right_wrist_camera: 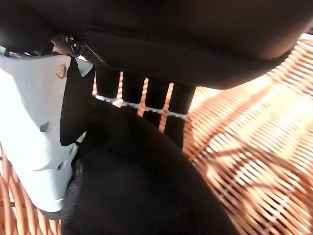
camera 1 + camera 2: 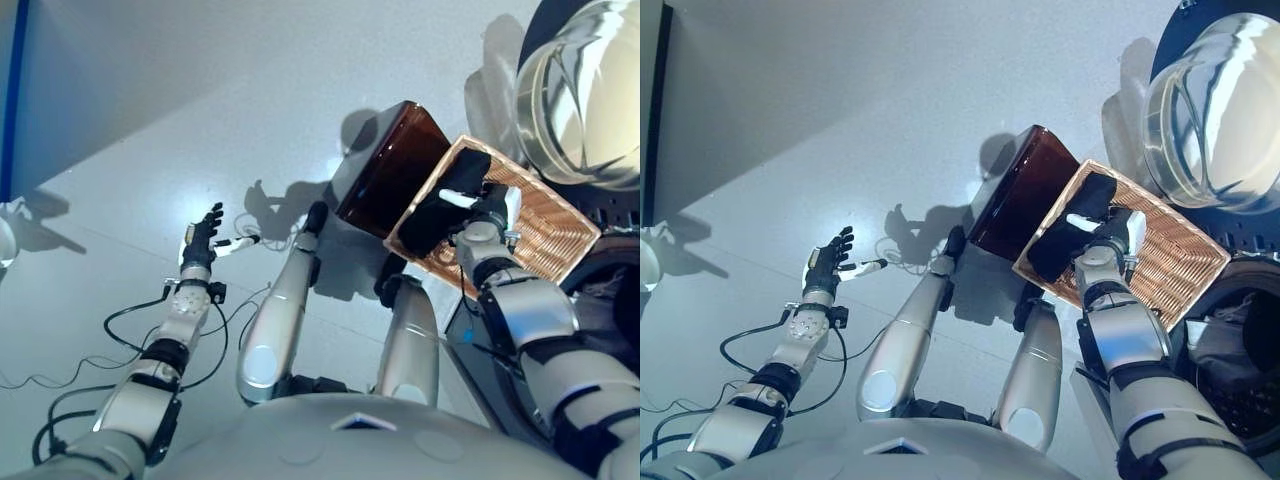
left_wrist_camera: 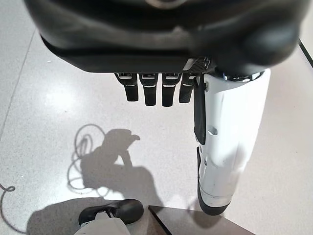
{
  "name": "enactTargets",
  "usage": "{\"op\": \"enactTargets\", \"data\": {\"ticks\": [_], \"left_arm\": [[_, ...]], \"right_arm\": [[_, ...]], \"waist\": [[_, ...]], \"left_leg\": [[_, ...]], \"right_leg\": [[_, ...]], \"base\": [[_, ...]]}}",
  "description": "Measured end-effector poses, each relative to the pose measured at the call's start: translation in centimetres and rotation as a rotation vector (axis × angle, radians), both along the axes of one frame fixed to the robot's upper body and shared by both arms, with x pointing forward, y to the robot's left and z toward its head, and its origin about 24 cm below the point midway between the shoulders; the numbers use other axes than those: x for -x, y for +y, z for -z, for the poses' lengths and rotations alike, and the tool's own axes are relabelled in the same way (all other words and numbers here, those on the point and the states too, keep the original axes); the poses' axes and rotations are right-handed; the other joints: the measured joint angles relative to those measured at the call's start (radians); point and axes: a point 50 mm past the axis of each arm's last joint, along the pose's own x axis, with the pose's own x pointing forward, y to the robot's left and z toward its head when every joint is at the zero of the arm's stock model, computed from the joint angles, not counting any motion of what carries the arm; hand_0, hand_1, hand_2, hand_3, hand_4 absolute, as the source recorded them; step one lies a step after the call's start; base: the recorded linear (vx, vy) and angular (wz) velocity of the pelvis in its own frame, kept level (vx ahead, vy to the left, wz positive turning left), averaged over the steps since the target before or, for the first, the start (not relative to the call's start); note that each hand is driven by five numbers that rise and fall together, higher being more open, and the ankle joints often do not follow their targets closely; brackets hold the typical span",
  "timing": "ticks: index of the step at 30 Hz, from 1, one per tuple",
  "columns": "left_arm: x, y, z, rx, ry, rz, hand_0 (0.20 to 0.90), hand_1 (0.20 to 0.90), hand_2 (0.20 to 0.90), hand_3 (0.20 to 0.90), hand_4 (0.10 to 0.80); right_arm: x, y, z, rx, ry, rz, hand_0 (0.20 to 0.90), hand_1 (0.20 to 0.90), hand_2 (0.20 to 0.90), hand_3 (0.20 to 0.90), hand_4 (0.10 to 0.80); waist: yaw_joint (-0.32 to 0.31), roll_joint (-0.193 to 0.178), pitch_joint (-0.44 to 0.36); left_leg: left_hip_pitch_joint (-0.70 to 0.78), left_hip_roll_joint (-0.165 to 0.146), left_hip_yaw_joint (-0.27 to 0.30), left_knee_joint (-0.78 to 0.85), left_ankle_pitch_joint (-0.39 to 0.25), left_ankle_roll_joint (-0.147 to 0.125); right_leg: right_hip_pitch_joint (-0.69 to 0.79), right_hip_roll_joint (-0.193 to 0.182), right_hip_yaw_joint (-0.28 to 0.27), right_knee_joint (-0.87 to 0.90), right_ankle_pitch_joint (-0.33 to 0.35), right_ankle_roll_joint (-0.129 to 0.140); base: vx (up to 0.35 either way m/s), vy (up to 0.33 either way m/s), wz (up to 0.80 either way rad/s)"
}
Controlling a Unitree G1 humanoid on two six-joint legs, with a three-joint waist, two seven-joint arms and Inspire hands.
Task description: Pick up the clothes and place them into the washing machine
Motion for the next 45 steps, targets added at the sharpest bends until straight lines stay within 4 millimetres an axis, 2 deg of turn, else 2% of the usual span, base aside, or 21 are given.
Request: {"op": "enactTargets", "data": {"ticks": [8, 15, 16, 20, 22, 23, 25, 30, 31, 33, 35, 38, 41, 45], "left_arm": [[0.0, 0.0, 0.0, 0.0, 0.0, 0.003, 0.9, 0.9, 0.9, 0.9, 0.8], [0.7, 0.2, 0.6, -0.002, 0.027, -0.005, 0.9, 0.9, 0.9, 0.9, 0.8], [0.6, 0.2, 0.6, -0.003, 0.028, -0.006, 0.9, 0.9, 0.9, 0.9, 0.8], [1.9, 0.6, 1.5, -0.009, 0.078, -0.023, 0.9, 0.9, 0.9, 0.9, 0.8], [1.9, 0.7, 1.6, -0.01, 0.084, -0.029, 0.9, 0.9, 0.9, 0.9, 0.8], [2.3, 0.9, 1.9, -0.006, 0.099, -0.04, 0.9, 0.9, 0.9, 0.9, 0.8], [2.4, 0.8, 2.0, 0.003, 0.102, -0.05, 0.9, 0.9, 0.9, 0.9, 0.8], [3.2, 1.1, 2.3, 0.027, 0.098, -0.08, 0.9, 0.9, 0.9, 0.9, 0.8], [3.4, 1.0, 2.5, 0.037, 0.099, -0.088, 0.9, 0.9, 0.9, 0.9, 0.8], [4.3, 1.0, 2.9, 0.05, 0.113, -0.102, 0.9, 0.9, 0.9, 0.9, 0.8], [4.5, 0.8, 3.1, 0.062, 0.116, -0.106, 0.9, 0.9, 0.9, 0.9, 0.8], [4.7, 0.3, 3.2, 0.077, 0.107, -0.103, 0.9, 0.9, 0.9, 0.9, 0.8], [4.7, 0.2, 3.2, 0.09, 0.101, -0.108, 0.9, 0.9, 0.9, 0.9, 0.8], [5.1, 0.0, 3.4, 0.112, 0.105, -0.127, 0.9, 0.9, 0.9, 0.9, 0.8]], "right_arm": [[0.1, -0.2, 0.1, -0.018, -0.006, 0.023, 0.2, 0.2, 0.2, 0.2, 0.3], [1.8, -0.5, 1.8, -0.104, 0.003, 0.095, 0.2, 0.2, 0.2, 0.2, 0.3], [2.3, -0.6, 2.3, -0.127, 0.003, 0.117, 0.2, 0.2, 0.2, 0.2, 0.3], [3.3, -0.3, 3.4, -0.247, -0.062, 0.214, 0.2, 0.2, 0.2, 0.2, 0.3], [3.5, 0.0, 3.7, -0.308, -0.104, 0.253, 0.2, 0.2, 0.2, 0.2, 0.3], [3.5, 0.6, 3.8, -0.35, -0.158, 0.262, 0.2, 0.2, 0.2, 0.2, 0.3], [3.9, 1.0, 4.2, -0.375, -0.18, 0.27, 0.2, 0.2, 0.2, 0.2, 0.3], [5.1, 4.1, 5.2, -0.512, -0.322, 0.263, 0.2, 0.2, 0.2, 0.2, 0.3], [5.9, 4.7, 5.5, -0.549, -0.343, 0.279, 0.2, 0.2, 0.2, 0.2, 0.3], [6.8, 5.3, 5.7, -0.612, -0.415, 0.304, 0.2, 0.2, 0.2, 0.2, 0.3], [7.0, 4.9, 5.7, -0.671, -0.477, 0.4, 0.2, 0.2, 0.2, 0.2, 0.3], [7.1, 3.8, 5.0, -0.719, -0.593, 0.512, 0.2, 0.2, 0.2, 0.2, 0.3], [6.4, 2.8, 3.2, -0.731, -0.751, 0.553, 0.2, 0.2, 0.2, 0.2, 0.3], [5.7, 2.3, 1.6, -0.759, -0.899, 0.624, 0.2, 0.2, 0.2, 0.2, 0.3]], "waist": [[-0.001, 0.0, 0.0], [-0.024, -0.005, -0.022], [-0.041, -0.01, -0.028], [-0.075, -0.029, -0.059], [-0.104, -0.035, -0.063], [-0.113, -0.035, -0.063], [-0.133, -0.034, -0.063], [-0.197, -0.04, -0.064], [-0.219, -0.04, -0.063], [-0.222, -0.039, -0.059], [-0.235, -0.028, -0.053], [-0.248, -0.009, -0.042], [-0.25, 0.014, -0.03], [-0.247, 0.03, -0.021]], "left_leg": [[0.011, -0.001, -0.001, -0.012, 0.003, 0.0], [0.105, 0.0, 0.006, -0.08, 0.028, 0.006], [0.113, 0.002, 0.011, -0.083, 0.026, 0.004], [0.152, 0.0, 0.05, -0.096, 0.019, 0.026], [0.164, 0.004, 0.083, -0.086, 0.011, 0.038], [0.185, 0.005, 0.098, -0.085, 0.002, 0.045], [0.215, 0.003, 0.107, -0.087, -0.008, 0.048], [0.263, 0.013, 0.185, -0.09, -0.035, 0.061], [0.269, 0.01, 0.2, -0.077, -0.043, 0.069], [0.286, 0.018, 0.231, -0.07, -0.056, 0.075], [0.282, 0.021, 0.232, -0.049, -0.07, 0.072], [0.265, 0.022, 0.238, -0.019, -0.084, 0.073], [0.209, 0.043, 0.244, 0.04, -0.107, 0.073], [0.146, 0.093, 0.245, 0.171, -0.163, 0.043]], "right_leg": [[0.009, -0.003, -0.002, -0.003, -0.001, 0.0], [0.088, -0.006, 0.003, -0.053, 0.012, 0.006], [0.092, -0.011, 0.016, -0.063, 0.016, 0.009], [0.12, -0.004, 0.051, -0.103, 0.037, 0.021], [0.124, 0.002, 0.082, -0.124, 0.06, 0.037], [0.144, 0.005, 0.106, -0.139, 0.071, 0.046], [0.17, 0.006, 0.129, -0.164, 0.079, 0.046], [0.192, 0.013, 0.215, -0.216, 0.122, 0.064], [0.196, 0.015, 0.226, -0.227, 0.13, 0.069], [0.203, 0.018, 0.253, -0.238, 0.141, 0.069], [0.206, 0.018, 0.262, -0.237, 0.149, 0.078], [0.181, 0.023, 0.268, -0.215, 0.148, 0.078], [0.131, 0.039, 0.271, -0.169, 0.146, 0.075], [0.067, 0.09, 0.27, -0.054, 0.108, 0.049]], "base": [[0.018, 0.002, 0.02], [-0.022, 0.041, -0.03], [0.002, 0.084, -0.25], [-0.01, 0.066, -0.31], [-0.027, 0.074, -0.44], [-0.024, 0.056, -0.53], [-0.027, 0.062, -0.5], [-0.03, 0.054, -0.51], [-0.068, 0.045, -0.36], [-0.066, -0.002, -0.51], [-0.055, -0.012, -0.31], [-0.065, -0.001, -0.1], [-0.057, -0.049, -0.17], [-0.019, -0.048, -0.21]]}}
